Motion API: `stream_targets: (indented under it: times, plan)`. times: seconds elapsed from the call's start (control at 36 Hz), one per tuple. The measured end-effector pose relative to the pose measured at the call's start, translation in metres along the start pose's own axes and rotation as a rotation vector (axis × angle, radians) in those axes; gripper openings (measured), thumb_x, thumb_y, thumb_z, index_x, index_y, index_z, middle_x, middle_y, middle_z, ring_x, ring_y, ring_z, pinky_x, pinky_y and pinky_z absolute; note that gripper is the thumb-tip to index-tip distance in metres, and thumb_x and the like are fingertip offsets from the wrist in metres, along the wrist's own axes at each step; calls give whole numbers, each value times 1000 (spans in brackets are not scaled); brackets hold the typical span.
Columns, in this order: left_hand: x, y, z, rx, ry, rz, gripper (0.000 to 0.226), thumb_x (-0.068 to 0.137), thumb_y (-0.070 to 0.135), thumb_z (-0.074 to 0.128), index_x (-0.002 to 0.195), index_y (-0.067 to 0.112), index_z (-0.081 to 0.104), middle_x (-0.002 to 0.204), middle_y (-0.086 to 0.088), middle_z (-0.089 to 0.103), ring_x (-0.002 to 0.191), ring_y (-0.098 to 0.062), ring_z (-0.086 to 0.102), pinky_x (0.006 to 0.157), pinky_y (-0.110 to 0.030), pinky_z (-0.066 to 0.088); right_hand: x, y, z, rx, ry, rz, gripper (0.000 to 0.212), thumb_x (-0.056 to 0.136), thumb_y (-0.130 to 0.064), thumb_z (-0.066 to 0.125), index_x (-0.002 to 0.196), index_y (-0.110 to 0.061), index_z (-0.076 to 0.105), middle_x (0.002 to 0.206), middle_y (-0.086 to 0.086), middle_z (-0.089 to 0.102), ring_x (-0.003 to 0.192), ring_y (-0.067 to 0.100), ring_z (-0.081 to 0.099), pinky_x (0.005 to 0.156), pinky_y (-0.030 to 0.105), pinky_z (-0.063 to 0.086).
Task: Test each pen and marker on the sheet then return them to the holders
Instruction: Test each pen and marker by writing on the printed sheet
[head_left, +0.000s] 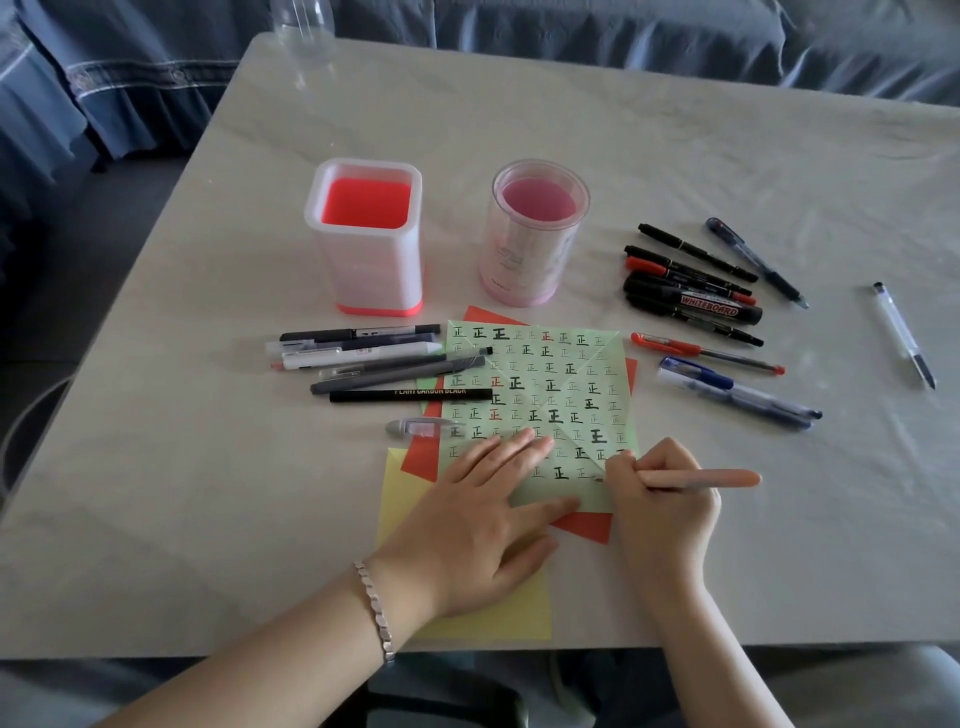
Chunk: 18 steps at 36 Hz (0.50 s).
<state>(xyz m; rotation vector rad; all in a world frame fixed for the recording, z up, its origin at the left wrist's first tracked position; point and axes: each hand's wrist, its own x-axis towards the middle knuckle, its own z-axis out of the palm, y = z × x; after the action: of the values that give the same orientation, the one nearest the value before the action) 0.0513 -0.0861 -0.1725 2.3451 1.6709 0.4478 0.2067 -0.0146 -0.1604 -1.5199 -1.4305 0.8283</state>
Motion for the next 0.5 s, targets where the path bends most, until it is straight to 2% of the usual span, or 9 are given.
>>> stream_targets:
  times: [0.11, 0.17, 0.25, 0.31, 0.39, 0.5]
  plan:
    - [0, -1, 1, 17, -6, 10, 38, 97, 45, 31, 127, 37, 52, 148, -10, 33, 139, -23, 20, 114, -35, 7, 0, -5, -2, 112, 43, 77, 34, 77, 5, 58, 54, 5, 33, 43, -6, 36, 42, 4, 35, 42, 9, 30]
    - [0, -1, 1, 3, -17, 10, 38, 97, 45, 30, 126, 36, 53, 148, -10, 33, 139, -22, 20, 114, -36, 8, -1, -9, -2, 157, 57, 82, 33, 80, 5, 58, 54, 4, 38, 43, -7, 40, 41, 1, 40, 42, 6, 32]
    - [-1, -2, 1, -50, 1, 6, 39, 98, 42, 31, 127, 31, 54, 146, -8, 37, 139, -21, 24, 113, -38, 13, -1, -16, -3, 199, 50, 81, 28, 82, 2, 60, 59, 5, 44, 52, 7, 48, 46, -1, 51, 44, 6, 37]
    - [-1, -4, -2, -81, 66, -18, 38, 98, 35, 34, 128, 23, 54, 141, -7, 44, 135, -20, 32, 112, -38, 19, -1, -18, -5, 211, 50, 83, 27, 83, -1, 61, 61, 2, 46, 59, 11, 53, 50, -2, 55, 45, 6, 38]
    - [-4, -10, -12, -86, 237, -118, 36, 93, 22, 40, 126, 12, 52, 127, -7, 57, 121, -18, 45, 105, -37, 29, 0, -18, -12, 191, 29, 75, 24, 82, -6, 65, 64, -8, 49, 64, 9, 58, 54, -1, 57, 48, 7, 41]
    - [-14, -28, -26, 11, 364, -284, 36, 88, 18, 41, 119, 7, 56, 116, -6, 62, 108, -17, 48, 98, -31, 30, 0, -23, -23, 151, -64, 77, 21, 79, -7, 68, 66, -10, 52, 64, 5, 56, 53, -1, 55, 50, 8, 41]
